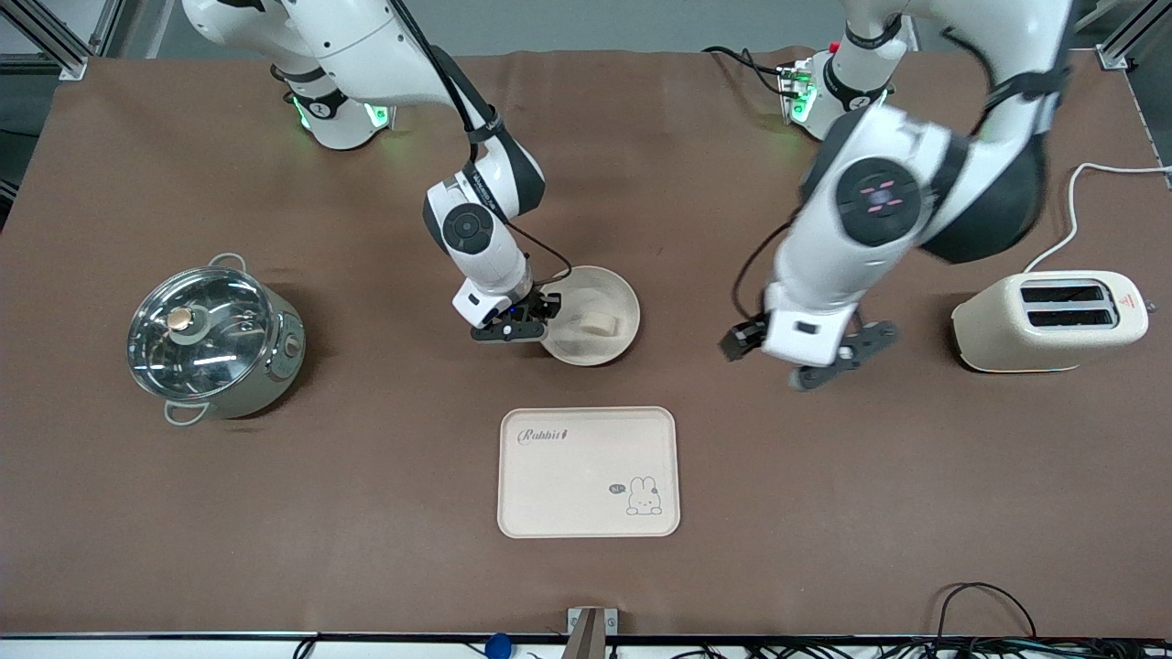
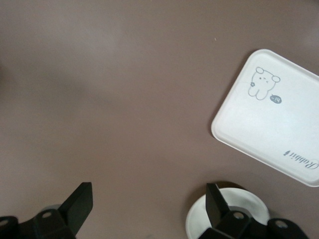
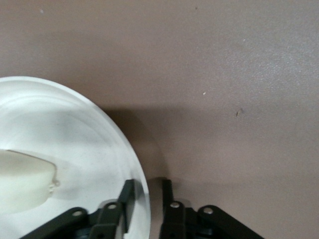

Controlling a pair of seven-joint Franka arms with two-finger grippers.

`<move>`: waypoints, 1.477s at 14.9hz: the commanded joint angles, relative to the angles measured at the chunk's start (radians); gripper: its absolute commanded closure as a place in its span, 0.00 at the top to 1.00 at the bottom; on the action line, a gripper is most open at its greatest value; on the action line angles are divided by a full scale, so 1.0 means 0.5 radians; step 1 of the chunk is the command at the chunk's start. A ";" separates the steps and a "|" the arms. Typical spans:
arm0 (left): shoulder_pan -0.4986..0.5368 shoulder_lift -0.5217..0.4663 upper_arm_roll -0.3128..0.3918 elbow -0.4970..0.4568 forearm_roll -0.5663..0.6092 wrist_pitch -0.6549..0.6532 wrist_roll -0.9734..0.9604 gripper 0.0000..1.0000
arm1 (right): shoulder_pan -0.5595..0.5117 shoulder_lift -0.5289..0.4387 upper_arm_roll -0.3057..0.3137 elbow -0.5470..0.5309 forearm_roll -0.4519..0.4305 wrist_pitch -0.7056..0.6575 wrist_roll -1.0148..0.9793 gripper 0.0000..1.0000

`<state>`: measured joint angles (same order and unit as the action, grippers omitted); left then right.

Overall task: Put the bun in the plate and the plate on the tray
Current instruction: 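Drag the plate onto the tray with the right gripper while the left gripper retracts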

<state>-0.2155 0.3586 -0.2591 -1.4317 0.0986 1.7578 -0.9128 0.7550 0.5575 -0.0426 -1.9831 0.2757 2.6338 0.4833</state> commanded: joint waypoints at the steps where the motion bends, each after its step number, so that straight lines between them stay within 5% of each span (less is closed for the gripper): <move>1: 0.154 -0.152 -0.006 -0.017 0.033 -0.131 0.352 1.00 | 0.015 -0.100 0.048 -0.077 0.044 0.003 0.009 0.00; 4: 0.323 -0.278 -0.006 -0.017 0.033 -0.171 0.662 1.00 | 0.009 -0.179 0.070 -0.062 0.068 0.000 0.012 0.00; 8: 0.434 -0.428 0.006 -0.017 0.036 -0.303 0.905 1.00 | -0.016 -0.216 0.082 0.109 0.384 0.006 0.003 0.00; 15: 0.661 -0.637 0.009 -0.036 0.002 -0.506 1.540 1.00 | -0.307 0.271 0.073 0.830 0.510 -0.024 0.018 0.00; 19: 0.358 -0.790 0.361 -0.192 -0.001 -0.530 1.660 1.00 | -0.463 0.553 0.073 1.161 0.510 -0.156 0.012 0.00; 22: 0.305 -0.858 0.447 -0.278 -0.074 -0.530 1.755 1.00 | -0.464 0.707 0.073 1.300 0.501 -0.181 0.012 0.00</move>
<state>-0.0412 -0.0162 -0.0706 -1.5041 0.0856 1.4882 -0.0752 0.5158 0.8433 -0.0196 -1.4216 0.5111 2.5560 0.4861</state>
